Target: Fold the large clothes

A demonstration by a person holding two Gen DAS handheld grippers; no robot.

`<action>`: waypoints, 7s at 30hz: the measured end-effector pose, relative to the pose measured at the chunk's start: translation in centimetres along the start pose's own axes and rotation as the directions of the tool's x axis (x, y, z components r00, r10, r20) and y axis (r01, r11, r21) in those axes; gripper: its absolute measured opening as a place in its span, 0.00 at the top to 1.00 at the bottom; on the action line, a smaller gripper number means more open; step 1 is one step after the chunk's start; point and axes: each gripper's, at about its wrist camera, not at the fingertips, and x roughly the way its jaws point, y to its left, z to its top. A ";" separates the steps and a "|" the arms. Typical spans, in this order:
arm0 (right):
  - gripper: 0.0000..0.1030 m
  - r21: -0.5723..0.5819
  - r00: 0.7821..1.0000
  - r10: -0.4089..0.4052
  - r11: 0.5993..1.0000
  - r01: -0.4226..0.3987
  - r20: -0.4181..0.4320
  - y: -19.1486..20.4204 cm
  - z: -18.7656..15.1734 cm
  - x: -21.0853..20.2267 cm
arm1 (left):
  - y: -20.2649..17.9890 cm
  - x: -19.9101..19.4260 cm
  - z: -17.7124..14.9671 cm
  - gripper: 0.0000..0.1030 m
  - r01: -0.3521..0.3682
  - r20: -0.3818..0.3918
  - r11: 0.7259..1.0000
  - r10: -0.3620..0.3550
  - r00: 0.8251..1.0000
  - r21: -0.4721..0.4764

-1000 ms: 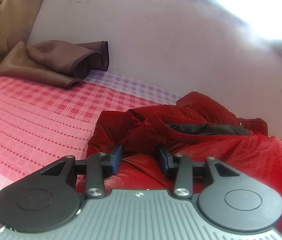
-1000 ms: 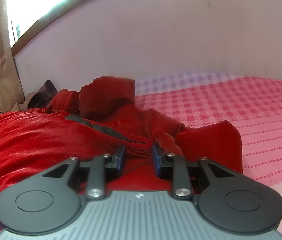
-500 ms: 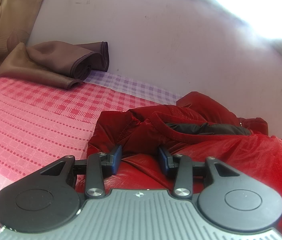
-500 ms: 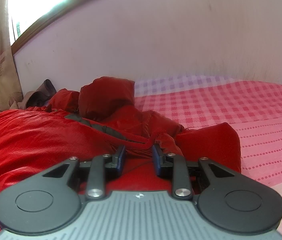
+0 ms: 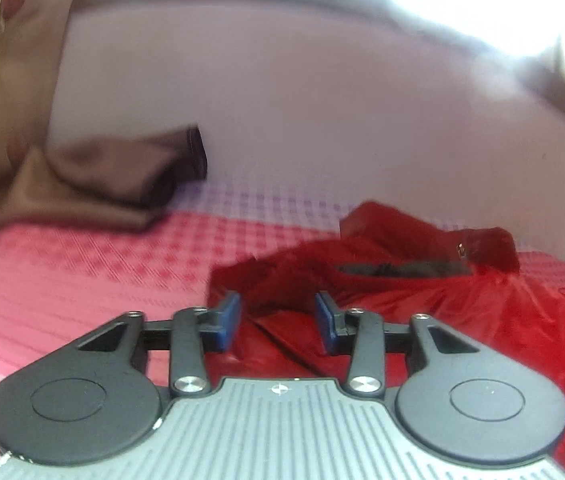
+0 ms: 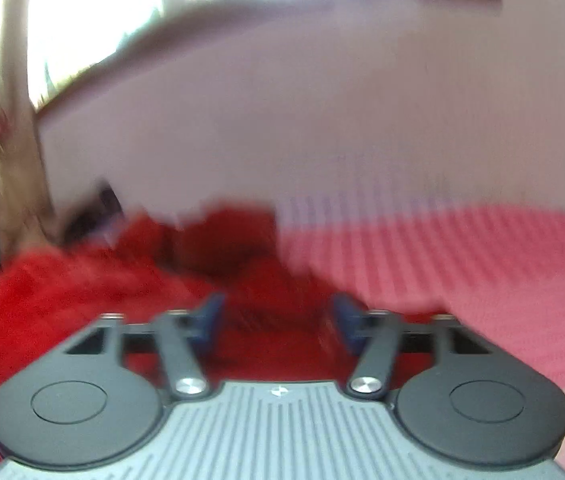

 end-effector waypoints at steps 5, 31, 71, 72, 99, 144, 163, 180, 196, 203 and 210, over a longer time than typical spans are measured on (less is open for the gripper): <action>0.20 -0.059 0.979 0.189 0.981 -0.184 0.074 4.6 1.8 -3.8 | 1.7 -2.5 1.5 0.13 -0.006 0.037 1.000 0.005 0.999 0.027; 0.39 -0.024 0.932 0.278 0.956 -0.291 -0.231 11.2 0.9 5.2 | 10.1 6.7 -1.4 0.06 0.430 -0.253 0.857 -0.500 0.828 -0.284; 0.67 -0.016 0.928 0.254 0.963 -0.269 -0.274 12.0 0.0 6.2 | 10.4 2.6 -4.4 0.57 0.513 -0.186 0.796 -0.585 0.790 -0.323; 0.66 0.000 0.924 0.259 0.963 -0.269 -0.281 11.8 -0.1 6.6 | 10.5 2.7 -4.4 0.57 0.514 -0.187 0.791 -0.589 0.786 -0.332; 0.38 -0.003 0.930 0.281 0.957 -0.290 -0.235 12.5 0.9 2.6 | 10.5 4.2 -3.9 0.44 0.508 -0.250 0.779 -0.609 0.753 -0.368; 0.65 -0.070 0.936 0.254 0.958 -0.278 -0.245 13.6 -0.2 3.3 | 9.6 2.3 -3.6 0.78 0.505 -0.197 0.816 -0.564 0.802 -0.281; 0.68 0.386 0.907 0.393 0.868 -0.312 -0.152 6.0 -2.4 7.2 | -10.4 -8.2 7.3 0.82 0.601 -0.175 0.792 -0.611 0.772 -0.109; 0.66 0.398 0.987 0.158 0.906 -0.142 -0.006 -9.1 -3.4 -7.4 | -24.2 -8.5 4.4 0.82 0.566 -0.123 0.814 -0.553 0.824 0.129; 0.53 0.518 0.949 0.312 0.806 -0.287 0.042 -18.7 -3.3 -6.8 | -34.7 -3.2 -3.6 0.84 0.669 -0.170 0.665 -0.655 0.736 0.333; 0.00 0.195 0.905 0.422 0.893 -0.406 -0.047 -12.3 8.8 -8.3 | -36.4 -2.8 -5.2 0.84 0.660 -0.176 0.610 -0.661 0.729 0.439; 0.01 -0.075 0.882 0.315 0.929 -0.362 -0.351 -0.2 12.6 1.7 | -36.5 -3.0 -5.6 0.82 0.645 -0.147 0.605 -0.667 0.731 0.467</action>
